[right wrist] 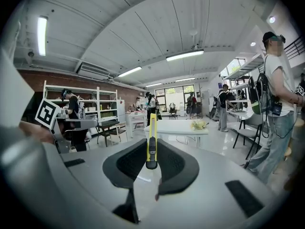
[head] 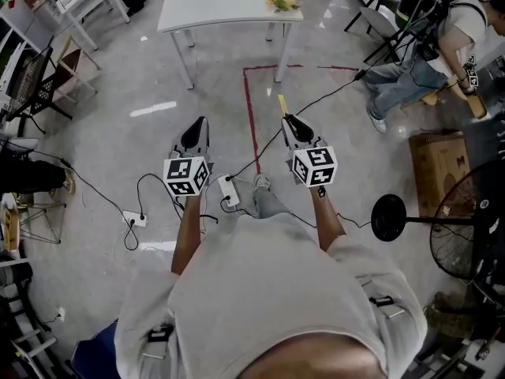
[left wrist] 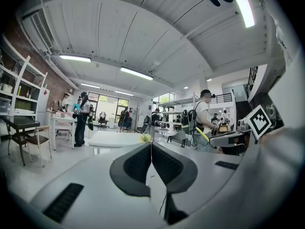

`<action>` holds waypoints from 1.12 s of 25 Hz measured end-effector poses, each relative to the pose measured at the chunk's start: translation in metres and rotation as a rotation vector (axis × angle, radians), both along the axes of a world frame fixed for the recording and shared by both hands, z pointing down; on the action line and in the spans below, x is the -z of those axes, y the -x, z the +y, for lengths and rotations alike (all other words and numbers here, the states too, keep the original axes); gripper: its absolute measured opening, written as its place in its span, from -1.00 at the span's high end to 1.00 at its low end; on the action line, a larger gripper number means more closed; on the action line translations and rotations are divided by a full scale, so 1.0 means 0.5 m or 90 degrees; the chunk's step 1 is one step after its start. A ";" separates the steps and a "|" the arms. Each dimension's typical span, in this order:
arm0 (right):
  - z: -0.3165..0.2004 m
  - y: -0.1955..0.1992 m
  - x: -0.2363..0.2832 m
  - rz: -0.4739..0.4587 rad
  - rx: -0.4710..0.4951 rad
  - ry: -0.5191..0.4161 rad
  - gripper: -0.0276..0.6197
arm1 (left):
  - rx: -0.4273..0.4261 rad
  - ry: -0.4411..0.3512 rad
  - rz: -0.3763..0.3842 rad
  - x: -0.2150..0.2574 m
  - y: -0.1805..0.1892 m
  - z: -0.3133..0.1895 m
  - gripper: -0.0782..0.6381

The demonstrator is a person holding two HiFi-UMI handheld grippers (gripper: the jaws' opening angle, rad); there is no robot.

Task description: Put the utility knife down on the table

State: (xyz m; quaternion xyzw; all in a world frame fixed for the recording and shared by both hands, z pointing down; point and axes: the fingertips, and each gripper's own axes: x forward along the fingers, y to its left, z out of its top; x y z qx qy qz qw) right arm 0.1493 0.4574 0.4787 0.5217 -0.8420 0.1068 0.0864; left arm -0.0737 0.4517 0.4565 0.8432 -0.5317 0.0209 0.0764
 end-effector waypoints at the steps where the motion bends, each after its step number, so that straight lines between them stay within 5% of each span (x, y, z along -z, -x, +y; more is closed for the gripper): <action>1: -0.009 -0.001 -0.002 -0.001 0.000 0.000 0.66 | 0.001 0.000 0.001 -0.001 0.000 -0.009 0.72; 28: -0.551 -0.053 -0.014 -0.018 0.056 0.005 0.66 | 0.029 0.007 -0.026 0.006 -0.081 -0.528 0.72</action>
